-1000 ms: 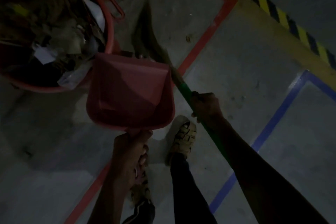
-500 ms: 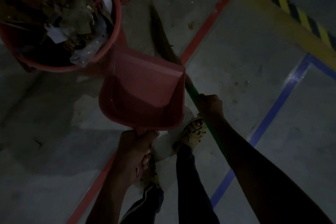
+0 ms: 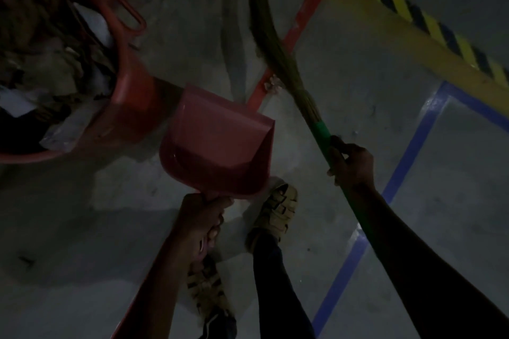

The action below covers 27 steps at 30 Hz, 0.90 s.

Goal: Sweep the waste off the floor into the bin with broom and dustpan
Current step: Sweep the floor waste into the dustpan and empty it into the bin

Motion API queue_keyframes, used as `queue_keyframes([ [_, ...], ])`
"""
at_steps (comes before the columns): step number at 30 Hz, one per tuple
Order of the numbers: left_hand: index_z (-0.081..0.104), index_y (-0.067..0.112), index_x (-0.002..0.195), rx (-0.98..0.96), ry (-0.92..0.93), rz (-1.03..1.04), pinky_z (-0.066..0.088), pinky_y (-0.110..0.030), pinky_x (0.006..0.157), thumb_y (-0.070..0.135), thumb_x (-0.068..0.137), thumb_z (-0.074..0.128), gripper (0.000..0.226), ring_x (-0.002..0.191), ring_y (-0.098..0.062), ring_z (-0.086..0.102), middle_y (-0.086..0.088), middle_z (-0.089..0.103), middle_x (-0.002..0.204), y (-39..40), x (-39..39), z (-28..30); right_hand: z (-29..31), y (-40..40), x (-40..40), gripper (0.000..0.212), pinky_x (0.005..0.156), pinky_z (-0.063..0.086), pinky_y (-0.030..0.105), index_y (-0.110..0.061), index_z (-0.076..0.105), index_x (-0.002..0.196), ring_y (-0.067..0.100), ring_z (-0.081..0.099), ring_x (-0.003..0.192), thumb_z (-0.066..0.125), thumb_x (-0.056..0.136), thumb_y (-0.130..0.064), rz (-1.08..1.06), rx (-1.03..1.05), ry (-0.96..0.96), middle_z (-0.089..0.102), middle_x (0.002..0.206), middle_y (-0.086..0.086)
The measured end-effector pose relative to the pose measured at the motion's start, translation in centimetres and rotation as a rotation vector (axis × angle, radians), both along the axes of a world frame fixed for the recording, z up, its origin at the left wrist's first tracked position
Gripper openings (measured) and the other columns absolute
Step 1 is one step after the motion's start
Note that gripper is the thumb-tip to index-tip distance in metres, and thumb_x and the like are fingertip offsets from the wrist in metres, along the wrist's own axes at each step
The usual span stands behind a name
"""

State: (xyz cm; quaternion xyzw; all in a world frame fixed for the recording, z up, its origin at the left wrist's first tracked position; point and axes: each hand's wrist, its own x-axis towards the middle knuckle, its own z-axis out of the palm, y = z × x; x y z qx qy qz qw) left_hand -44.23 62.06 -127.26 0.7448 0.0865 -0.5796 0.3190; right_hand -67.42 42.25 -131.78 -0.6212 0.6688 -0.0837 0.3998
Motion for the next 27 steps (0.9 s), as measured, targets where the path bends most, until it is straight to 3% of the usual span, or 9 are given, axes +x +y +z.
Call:
queue_keyframes([
  [2, 0.049, 0.007, 0.065, -0.007, 0.013, -0.008, 0.024, -0.02, 0.042, 0.011, 0.09, 0.072, 0.034, 0.031, -0.013, 0.031, -0.006, 0.04, 0.047, -1.5, 0.3, -2.2, -1.3, -2.5, 0.6, 0.053, 0.057, 0.057, 0.05, -0.008, 0.065, 0.128, 0.024, 0.068, 0.056, 0.06, 0.086, -0.04, 0.098, -0.088, 0.039, 0.07, 0.078, 0.023],
  [5, 0.051, 0.008, 0.072, 0.003, 0.053, -0.017, 0.025, -0.02, 0.043, 0.01, 0.091, 0.071, 0.028, 0.034, -0.013, 0.031, -0.004, 0.041, 0.049, -3.7, 1.0, -5.3, -3.9, -6.2, 1.7, 0.042, 0.065, 0.057, 0.055, -0.006, 0.065, 0.127, 0.044, 0.066, 0.076, 0.065, 0.088, -0.021, 0.218, -0.163, 0.162, 0.067, 0.101, 0.027],
  [10, 0.05, 0.01, 0.072, 0.066, 0.085, -0.077, 0.027, -0.023, 0.046, 0.013, 0.089, 0.071, 0.027, 0.036, -0.014, 0.032, -0.002, 0.041, 0.048, -8.1, 1.0, -10.0, -8.2, -10.3, 2.9, 0.048, 0.064, 0.057, 0.048, -0.017, 0.057, 0.136, 0.037, 0.063, 0.078, 0.054, 0.09, -0.032, 0.217, -0.249, 0.344, 0.06, 0.113, 0.015],
  [13, 0.049, 0.012, 0.071, 0.081, 0.145, -0.079, 0.026, -0.022, 0.046, 0.015, 0.09, 0.07, 0.029, 0.035, -0.012, 0.033, 0.0, 0.041, 0.048, -10.0, 0.4, -12.2, -10.1, -12.4, 3.3, 0.05, 0.064, 0.055, 0.04, -0.023, 0.053, 0.141, 0.031, 0.063, 0.079, 0.059, 0.092, -0.03, 0.203, -0.261, 0.397, 0.052, 0.127, 0.007],
  [17, 0.049, 0.012, 0.069, 0.106, 0.187, -0.096, 0.026, -0.019, 0.042, 0.014, 0.092, 0.068, 0.03, 0.034, -0.011, 0.033, 0.001, 0.041, 0.048, -12.0, -0.1, -14.6, -12.5, -14.4, 3.5, 0.049, 0.06, 0.046, 0.03, -0.019, 0.053, 0.141, 0.027, 0.06, 0.075, 0.06, 0.093, -0.024, 0.275, -0.238, 0.437, 0.047, 0.135, 0.009],
  [20, 0.049, 0.013, 0.067, 0.125, 0.188, -0.075, 0.026, -0.017, 0.04, 0.013, 0.092, 0.067, 0.031, 0.033, -0.011, 0.032, 0.001, 0.04, 0.048, -13.4, -0.1, -15.9, -14.3, -14.5, 2.9, 0.047, 0.059, 0.042, 0.028, -0.021, 0.054, 0.14, 0.021, 0.053, 0.074, 0.06, 0.093, -0.021, 0.281, -0.2, 0.413, 0.047, 0.134, 0.008],
  [24, 0.048, 0.014, 0.068, 0.127, 0.2, -0.082, 0.024, -0.02, 0.043, 0.013, 0.092, 0.067, 0.03, 0.037, -0.012, 0.032, 0.0, 0.04, 0.052, -14.5, 0.9, -17.6, -16.0, -12.2, 0.0, 0.044, 0.058, 0.055, 0.038, -0.024, 0.06, 0.131, 0.03, 0.061, 0.076, 0.061, 0.087, -0.027, 0.317, -0.15, 0.401, 0.049, 0.125, 0.007],
  [27, 0.049, 0.013, 0.065, 0.125, 0.18, -0.096, 0.024, -0.019, 0.04, 0.012, 0.092, 0.067, 0.033, 0.034, -0.011, 0.032, 0.0, 0.04, 0.047, -15.2, 2.3, -18.8, -16.9, -9.6, -2.2, 0.043, 0.05, 0.051, 0.032, -0.02, 0.063, 0.125, 0.029, 0.06, 0.069, 0.067, 0.082, -0.026, 0.381, -0.165, 0.422, 0.051, 0.116, 0.008],
])
